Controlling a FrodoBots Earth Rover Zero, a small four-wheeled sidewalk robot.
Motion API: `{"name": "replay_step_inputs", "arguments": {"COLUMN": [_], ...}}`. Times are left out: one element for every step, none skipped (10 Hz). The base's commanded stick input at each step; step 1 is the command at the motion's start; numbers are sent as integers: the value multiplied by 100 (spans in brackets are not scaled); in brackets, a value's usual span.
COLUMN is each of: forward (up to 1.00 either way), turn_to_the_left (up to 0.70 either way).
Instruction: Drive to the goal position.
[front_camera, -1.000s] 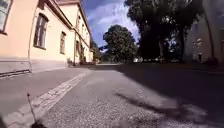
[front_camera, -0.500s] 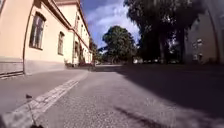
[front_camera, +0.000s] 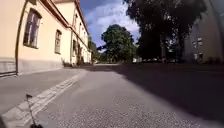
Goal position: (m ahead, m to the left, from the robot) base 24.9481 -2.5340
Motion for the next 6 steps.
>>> {"name": "replay_step_inputs", "arguments": {"forward": [70, 70, 70, 70, 70, 70], "turn_to_the_left": [0, 0, 0, 0, 0, 0]}}
